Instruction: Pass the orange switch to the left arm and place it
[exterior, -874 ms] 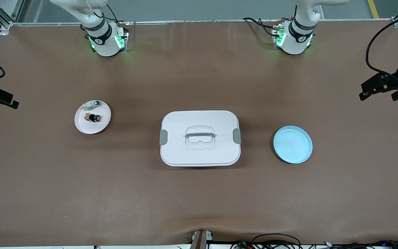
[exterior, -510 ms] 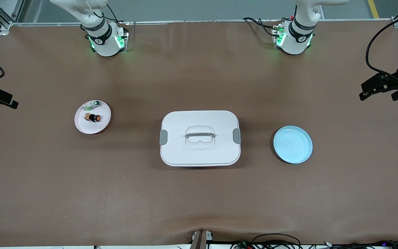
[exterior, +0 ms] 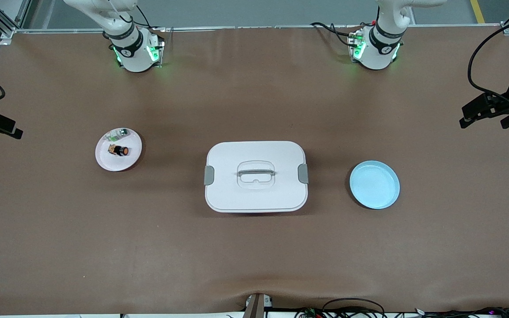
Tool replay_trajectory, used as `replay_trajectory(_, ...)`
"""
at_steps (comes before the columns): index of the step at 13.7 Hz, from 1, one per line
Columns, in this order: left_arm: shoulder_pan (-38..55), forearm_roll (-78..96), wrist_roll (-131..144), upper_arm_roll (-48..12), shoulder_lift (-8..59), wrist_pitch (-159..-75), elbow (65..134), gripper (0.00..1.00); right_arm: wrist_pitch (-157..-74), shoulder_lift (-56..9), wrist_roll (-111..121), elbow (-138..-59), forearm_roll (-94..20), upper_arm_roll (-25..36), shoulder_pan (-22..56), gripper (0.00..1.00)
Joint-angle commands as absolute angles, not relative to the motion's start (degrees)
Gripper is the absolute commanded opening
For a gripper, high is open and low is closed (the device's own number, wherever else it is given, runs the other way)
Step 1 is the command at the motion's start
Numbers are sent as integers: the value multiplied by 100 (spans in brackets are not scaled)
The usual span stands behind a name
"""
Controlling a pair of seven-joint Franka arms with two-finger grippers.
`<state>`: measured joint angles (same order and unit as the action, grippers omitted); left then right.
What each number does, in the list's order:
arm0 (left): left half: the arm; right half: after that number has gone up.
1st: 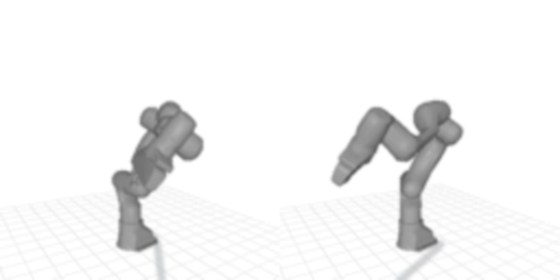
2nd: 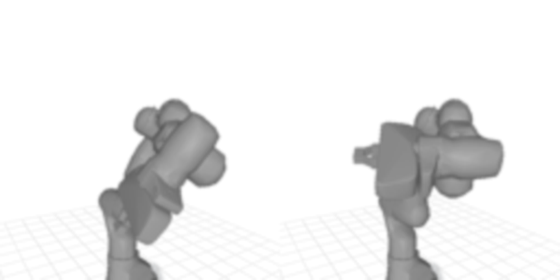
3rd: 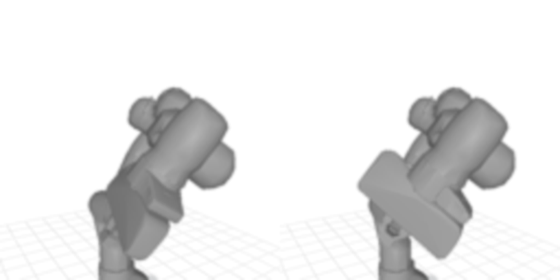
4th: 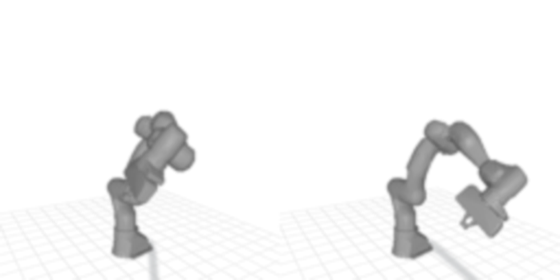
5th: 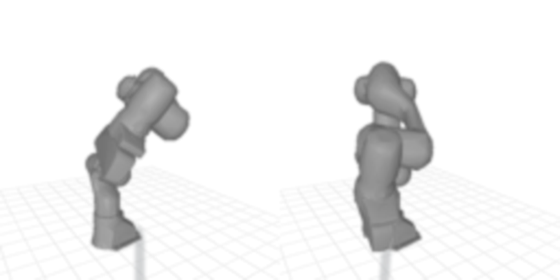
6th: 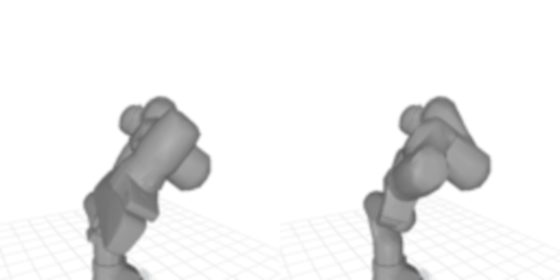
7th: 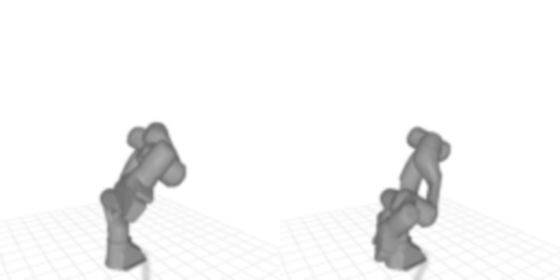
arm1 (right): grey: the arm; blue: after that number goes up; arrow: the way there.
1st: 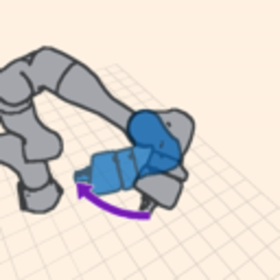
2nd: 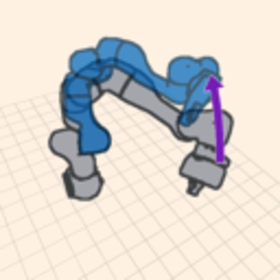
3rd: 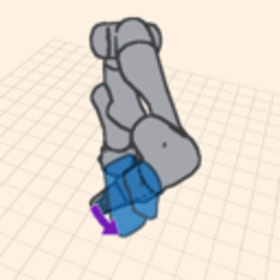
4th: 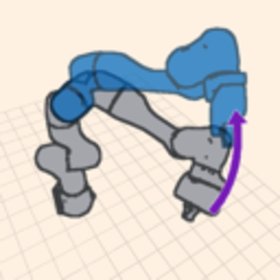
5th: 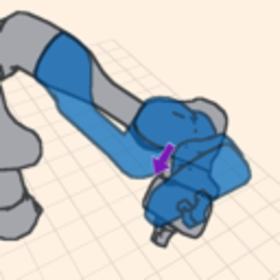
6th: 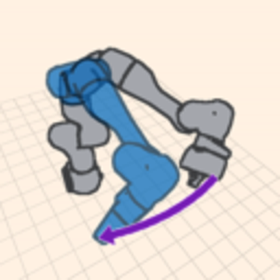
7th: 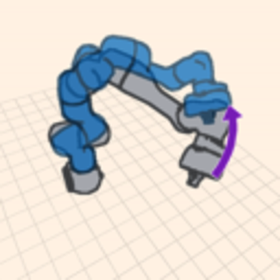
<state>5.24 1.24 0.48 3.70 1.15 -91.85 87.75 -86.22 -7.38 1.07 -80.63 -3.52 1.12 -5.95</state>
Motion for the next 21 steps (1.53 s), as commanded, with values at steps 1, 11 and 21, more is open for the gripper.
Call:
replay_trajectory(1, 492, 123, 9, 352, 114, -9097, 8666, 100, -8613, -659, 26, -8112, -448, 105, -633, 100)
replay_trajectory(11, 519, 132, -61, 352, 114, -8886, 8666, 100, -8622, -659, 18, -8104, -448, 97, -615, 100)
replay_trajectory(21, 536, 44, 17, 229, 123, -8860, 8710, 100, -8622, -659, 18, -8104, -440, 97, -606, 100)
